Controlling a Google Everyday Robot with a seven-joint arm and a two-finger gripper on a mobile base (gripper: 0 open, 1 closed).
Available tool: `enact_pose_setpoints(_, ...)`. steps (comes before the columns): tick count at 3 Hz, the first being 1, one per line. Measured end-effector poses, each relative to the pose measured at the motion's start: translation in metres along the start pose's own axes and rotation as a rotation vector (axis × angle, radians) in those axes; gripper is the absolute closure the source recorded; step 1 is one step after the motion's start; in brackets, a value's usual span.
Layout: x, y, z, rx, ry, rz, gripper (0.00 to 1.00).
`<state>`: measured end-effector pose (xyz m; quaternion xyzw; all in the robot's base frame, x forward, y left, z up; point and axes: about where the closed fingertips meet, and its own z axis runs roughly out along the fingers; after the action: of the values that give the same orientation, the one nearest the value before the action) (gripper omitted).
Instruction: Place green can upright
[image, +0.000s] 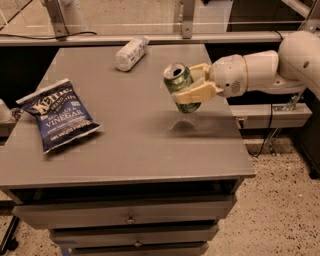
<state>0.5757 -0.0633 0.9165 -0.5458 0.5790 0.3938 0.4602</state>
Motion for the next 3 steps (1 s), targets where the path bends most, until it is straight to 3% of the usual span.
enact_pose_setpoints(1, -0.007, 0.009, -0.002, 0.019, -0.167, 0.019, 1.0)
enact_pose_setpoints(3, 0.017, 0.017, -0.018, 0.066, -0.25, 0.055, 1.0)
